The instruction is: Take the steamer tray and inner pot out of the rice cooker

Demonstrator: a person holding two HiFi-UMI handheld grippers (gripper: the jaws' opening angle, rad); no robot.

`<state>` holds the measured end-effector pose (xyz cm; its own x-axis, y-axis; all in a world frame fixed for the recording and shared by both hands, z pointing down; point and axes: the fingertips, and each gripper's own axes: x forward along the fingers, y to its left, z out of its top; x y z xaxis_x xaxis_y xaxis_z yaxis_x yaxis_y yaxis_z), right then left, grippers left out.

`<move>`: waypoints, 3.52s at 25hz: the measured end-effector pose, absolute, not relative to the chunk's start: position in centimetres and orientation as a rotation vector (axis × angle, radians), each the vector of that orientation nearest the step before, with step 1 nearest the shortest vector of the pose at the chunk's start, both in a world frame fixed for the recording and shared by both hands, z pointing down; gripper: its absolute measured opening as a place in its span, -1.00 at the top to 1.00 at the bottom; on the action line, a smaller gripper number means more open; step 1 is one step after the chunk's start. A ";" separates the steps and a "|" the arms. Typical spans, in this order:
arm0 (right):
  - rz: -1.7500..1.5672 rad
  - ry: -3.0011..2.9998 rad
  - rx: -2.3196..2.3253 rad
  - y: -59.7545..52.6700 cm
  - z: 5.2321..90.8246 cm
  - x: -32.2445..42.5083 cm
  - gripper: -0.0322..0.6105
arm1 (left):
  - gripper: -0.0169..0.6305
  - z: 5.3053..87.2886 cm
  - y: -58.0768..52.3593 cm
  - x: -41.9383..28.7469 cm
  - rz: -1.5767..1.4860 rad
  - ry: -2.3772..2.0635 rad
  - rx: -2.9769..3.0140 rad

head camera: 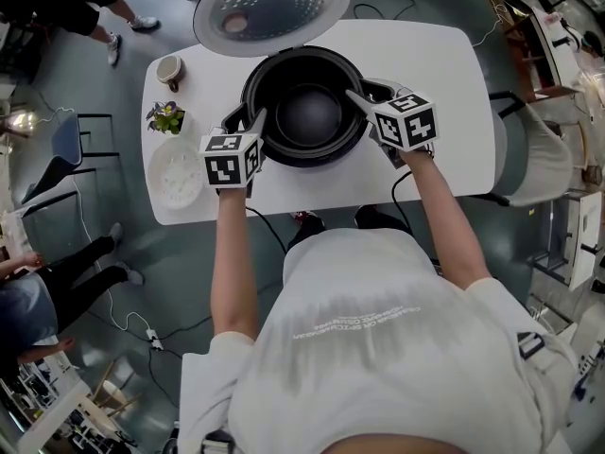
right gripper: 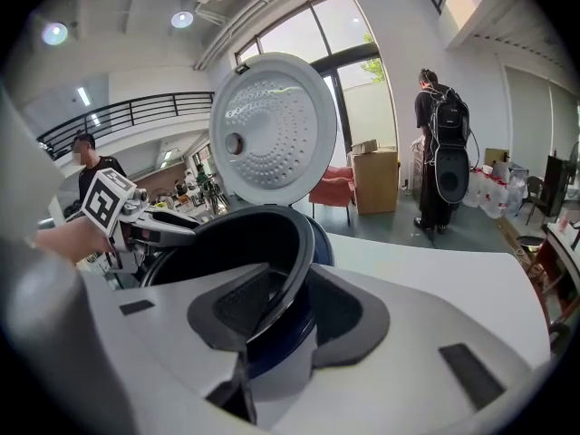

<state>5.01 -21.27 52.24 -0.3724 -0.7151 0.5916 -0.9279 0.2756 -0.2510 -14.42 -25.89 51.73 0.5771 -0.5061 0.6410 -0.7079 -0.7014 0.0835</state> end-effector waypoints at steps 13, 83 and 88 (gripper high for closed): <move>0.925 -2.231 1.542 -21.3 52.3 5.1 0.49 | 0.59 51.8 -26.0 -15.0 0.672 -1.080 2.335; 0.823 -2.179 2.173 -12.8 37.1 18.1 0.65 | 0.81 34.5 -24.6 -0.8 0.010 -0.504 2.522; 0.856 -2.010 2.358 -7.2 38.3 23.8 0.67 | 0.81 36.4 -21.0 6.3 0.088 -0.322 2.498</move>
<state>23.78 -7.20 38.32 0.0777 -0.9355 0.3446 -0.8966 -0.2167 -0.3861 6.28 -21.04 36.38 0.9682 -0.2095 0.1370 -0.2500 -0.7836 0.5688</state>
